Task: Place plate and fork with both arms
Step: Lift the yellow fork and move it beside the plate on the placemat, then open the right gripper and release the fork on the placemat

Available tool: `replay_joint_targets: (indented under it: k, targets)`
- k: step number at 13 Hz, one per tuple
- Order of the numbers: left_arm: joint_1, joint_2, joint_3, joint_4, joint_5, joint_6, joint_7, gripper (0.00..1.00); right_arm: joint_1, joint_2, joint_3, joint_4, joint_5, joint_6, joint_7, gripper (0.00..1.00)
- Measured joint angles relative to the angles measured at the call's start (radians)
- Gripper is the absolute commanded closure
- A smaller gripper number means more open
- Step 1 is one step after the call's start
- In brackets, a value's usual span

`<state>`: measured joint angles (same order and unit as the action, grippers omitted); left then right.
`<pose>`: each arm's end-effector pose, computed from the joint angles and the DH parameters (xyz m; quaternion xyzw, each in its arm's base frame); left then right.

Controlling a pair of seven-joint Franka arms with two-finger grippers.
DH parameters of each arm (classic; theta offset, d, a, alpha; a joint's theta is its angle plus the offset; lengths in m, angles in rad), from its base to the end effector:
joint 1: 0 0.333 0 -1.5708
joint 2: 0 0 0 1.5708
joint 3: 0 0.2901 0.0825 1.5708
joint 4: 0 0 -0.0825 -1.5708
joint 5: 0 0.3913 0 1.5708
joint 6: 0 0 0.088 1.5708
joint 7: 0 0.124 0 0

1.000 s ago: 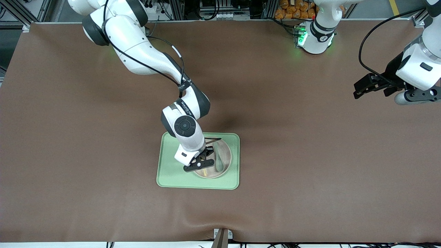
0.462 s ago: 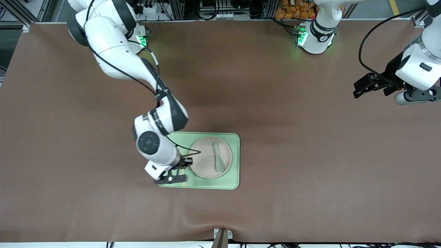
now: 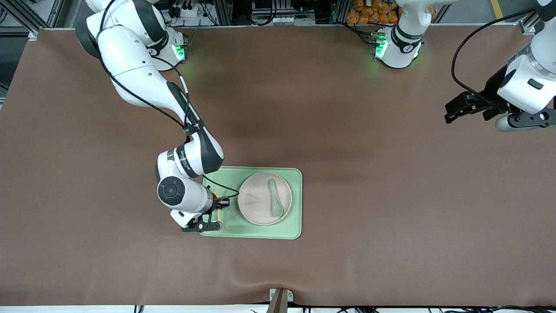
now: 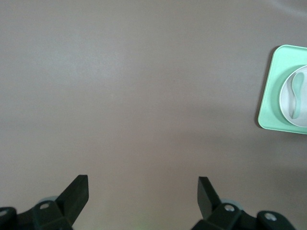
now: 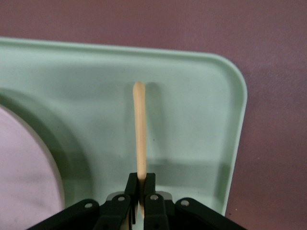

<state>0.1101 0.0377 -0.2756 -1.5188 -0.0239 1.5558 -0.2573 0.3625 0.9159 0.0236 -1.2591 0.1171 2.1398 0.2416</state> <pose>0.5632 -0.0944 0.5847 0.9988 0.0458 -0.0032 0.0168 0.6780 0.2789 0.1634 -0.9975 -0.0353 0.0346 0.0499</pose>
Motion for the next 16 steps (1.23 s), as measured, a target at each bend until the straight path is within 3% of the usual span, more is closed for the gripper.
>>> replay_joint_targets:
  k: [3,7,9,12,15,16]
  targets:
    - [0.0,0.0,0.0,-0.001,0.0,-0.001,0.0,0.0,-0.006,-0.026,0.014,-0.059,0.001,0.024,-0.013,0.97]
    - [0.0,0.0,0.0,-0.001,0.0,-0.001,0.0,0.0,-0.01,-0.042,0.027,-0.08,0.078,0.048,-0.014,0.94]
    - [0.0,0.0,0.0,-0.001,0.0,-0.001,0.0,0.0,-0.01,-0.043,0.028,-0.085,0.081,0.058,-0.014,0.85]
    - [0.0,0.0,0.0,-0.001,0.0,-0.001,0.0,0.0,-0.013,-0.044,0.027,-0.092,0.082,0.061,-0.014,0.59]
    - [0.0,0.0,0.0,-0.001,0.0,-0.001,0.0,0.0,-0.021,-0.043,0.027,-0.097,0.082,0.061,-0.014,0.48]
    - [0.0,0.0,0.0,-0.001,0.0,-0.001,0.0,0.0,-0.025,-0.044,0.027,-0.097,0.082,0.061,-0.015,0.37]
